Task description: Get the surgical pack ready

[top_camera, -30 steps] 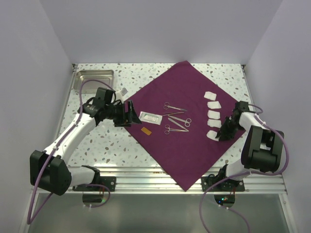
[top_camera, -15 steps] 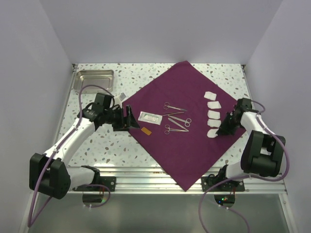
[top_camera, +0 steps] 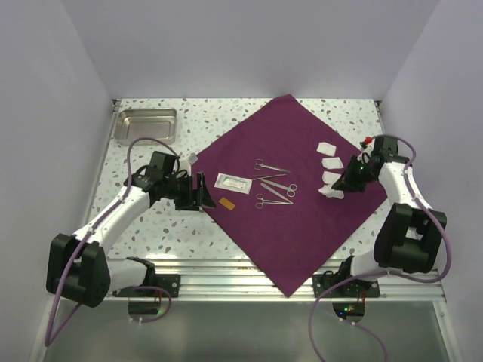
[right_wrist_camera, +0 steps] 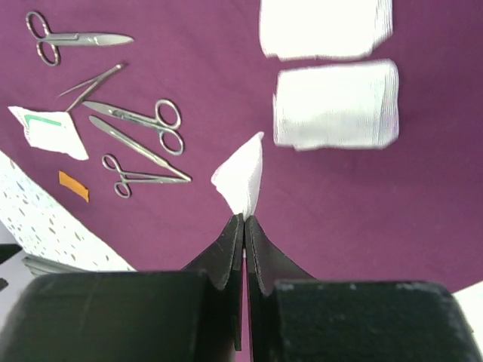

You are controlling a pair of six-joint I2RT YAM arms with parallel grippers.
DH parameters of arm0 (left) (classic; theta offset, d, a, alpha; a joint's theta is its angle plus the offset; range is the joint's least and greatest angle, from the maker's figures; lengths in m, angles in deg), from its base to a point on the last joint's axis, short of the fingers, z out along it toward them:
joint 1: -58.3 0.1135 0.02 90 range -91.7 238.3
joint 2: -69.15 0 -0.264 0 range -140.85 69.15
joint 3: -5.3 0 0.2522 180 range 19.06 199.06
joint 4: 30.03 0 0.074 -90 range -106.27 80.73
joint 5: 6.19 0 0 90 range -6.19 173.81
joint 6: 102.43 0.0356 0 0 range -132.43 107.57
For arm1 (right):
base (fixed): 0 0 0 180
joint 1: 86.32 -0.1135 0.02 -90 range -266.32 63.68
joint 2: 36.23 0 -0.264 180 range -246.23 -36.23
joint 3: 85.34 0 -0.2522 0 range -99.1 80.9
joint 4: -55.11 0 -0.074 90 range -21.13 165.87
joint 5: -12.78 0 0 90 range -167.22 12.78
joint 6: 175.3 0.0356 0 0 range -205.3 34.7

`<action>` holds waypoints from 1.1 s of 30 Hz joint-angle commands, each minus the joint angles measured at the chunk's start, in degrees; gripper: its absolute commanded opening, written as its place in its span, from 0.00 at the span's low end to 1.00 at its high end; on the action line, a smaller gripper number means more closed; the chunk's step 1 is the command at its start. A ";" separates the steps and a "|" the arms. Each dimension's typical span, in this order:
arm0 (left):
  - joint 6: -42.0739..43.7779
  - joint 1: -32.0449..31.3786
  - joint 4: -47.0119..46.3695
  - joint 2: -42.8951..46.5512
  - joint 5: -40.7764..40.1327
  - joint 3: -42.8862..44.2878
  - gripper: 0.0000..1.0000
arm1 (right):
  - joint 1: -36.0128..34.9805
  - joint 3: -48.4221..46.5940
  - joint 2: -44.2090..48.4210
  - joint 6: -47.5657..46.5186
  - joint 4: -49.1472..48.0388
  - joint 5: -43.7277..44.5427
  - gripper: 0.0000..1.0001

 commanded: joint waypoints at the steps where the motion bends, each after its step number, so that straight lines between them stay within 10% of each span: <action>1: 2.79 0.63 -1.79 -0.54 1.10 0.66 0.76 | -0.29 -5.89 -3.76 -5.96 2.64 -2.21 0.00; 33: 5.70 5.37 -3.46 -1.24 4.53 -2.07 0.76 | -0.37 -8.80 -14.40 -18.71 -1.13 -2.20 0.00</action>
